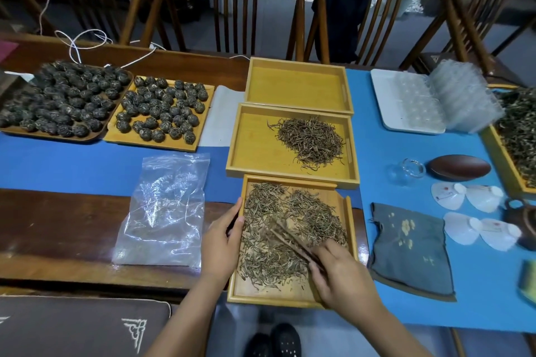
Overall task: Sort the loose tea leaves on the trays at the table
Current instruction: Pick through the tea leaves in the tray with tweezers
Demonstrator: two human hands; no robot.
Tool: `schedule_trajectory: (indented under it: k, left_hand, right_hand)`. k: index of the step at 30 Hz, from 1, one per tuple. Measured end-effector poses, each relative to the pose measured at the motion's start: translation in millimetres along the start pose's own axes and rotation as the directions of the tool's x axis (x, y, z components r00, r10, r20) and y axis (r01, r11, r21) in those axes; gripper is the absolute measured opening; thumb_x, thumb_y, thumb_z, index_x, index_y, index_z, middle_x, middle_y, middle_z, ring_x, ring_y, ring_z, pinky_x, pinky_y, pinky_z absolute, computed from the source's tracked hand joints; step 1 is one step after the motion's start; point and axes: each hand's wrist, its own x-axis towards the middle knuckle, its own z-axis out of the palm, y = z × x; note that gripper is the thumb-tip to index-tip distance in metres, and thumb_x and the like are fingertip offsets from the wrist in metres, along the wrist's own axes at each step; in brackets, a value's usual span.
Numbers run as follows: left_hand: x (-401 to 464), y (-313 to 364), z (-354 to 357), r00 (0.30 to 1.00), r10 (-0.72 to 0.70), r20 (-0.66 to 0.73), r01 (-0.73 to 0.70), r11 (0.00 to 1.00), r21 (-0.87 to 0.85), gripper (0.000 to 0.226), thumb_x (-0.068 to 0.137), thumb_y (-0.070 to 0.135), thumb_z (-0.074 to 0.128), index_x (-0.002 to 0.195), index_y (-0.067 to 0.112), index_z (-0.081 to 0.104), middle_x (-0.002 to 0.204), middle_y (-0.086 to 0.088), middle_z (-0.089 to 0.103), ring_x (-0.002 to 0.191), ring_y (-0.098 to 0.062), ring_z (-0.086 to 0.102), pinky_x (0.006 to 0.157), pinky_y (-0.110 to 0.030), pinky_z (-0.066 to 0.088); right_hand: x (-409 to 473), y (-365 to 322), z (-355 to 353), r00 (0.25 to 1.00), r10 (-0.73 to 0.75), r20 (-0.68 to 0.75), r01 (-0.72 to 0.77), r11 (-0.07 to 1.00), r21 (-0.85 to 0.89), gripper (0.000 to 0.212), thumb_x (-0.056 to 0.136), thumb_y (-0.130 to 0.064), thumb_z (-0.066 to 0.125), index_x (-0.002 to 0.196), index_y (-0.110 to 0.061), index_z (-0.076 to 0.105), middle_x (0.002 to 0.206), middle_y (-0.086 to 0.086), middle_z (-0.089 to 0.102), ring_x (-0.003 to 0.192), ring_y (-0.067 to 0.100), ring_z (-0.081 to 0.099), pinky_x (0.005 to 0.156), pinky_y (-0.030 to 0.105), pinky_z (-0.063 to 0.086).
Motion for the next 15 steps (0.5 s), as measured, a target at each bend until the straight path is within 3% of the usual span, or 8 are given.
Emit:
schedule_trajectory:
  k: [3,7,11,15]
  left_hand:
    - [0.3,-0.6,0.4,1.0,-0.002,0.001,0.002,1.0,-0.004,0.038,0.098,0.025,0.052,0.134,0.035,0.05,0.107,0.038,0.053,0.093,0.025,0.049,0.076,0.002,0.036]
    - [0.6,-2.3,0.6,1.0,-0.004,0.002,0.004,1.0,-0.011,0.036,0.097,0.025,0.052,0.133,0.03,0.055,0.1,0.04,0.053,0.089,0.025,0.05,0.074,0.003,0.036]
    - [0.1,-2.6,1.1,1.0,-0.004,0.006,0.005,1.0,-0.019,0.037,0.098,0.025,0.051,0.134,0.029,0.055,0.096,0.038,0.055,0.087,0.024,0.051,0.073,0.003,0.035]
    - [0.6,-3.1,1.8,1.0,-0.01,0.01,0.01,1.0,-0.023,0.037,0.097,0.025,0.052,0.134,0.03,0.055,0.094,0.038,0.055,0.087,0.024,0.05,0.073,0.003,0.036]
  right_hand:
    - [-7.9,-1.9,-4.1,1.0,-0.012,-0.011,0.012,0.998,0.063,0.024,0.088,-0.028,0.056,0.108,-0.018,0.064,0.092,-0.004,0.058,0.082,0.015,0.06,0.057,0.028,0.05]
    - [-26.6,12.7,-21.9,0.997,-0.079,-0.022,0.08,0.995,0.065,0.021,0.084,-0.027,0.061,0.102,-0.02,0.065,0.088,-0.006,0.059,0.078,0.01,0.058,0.054,0.015,0.041]
    - [-39.7,24.6,-23.0,0.975,-0.2,0.097,0.203,0.979,-0.014,0.015,0.085,-0.03,0.062,0.098,-0.023,0.064,0.085,-0.007,0.057,0.074,0.011,0.059,0.057,0.019,0.045]
    - [-40.1,19.7,-16.3,0.96,-0.23,0.157,0.235,0.972,-0.012,0.014,0.089,-0.034,0.054,0.098,-0.026,0.061,0.086,-0.008,0.055,0.076,0.011,0.057,0.056,0.024,0.048]
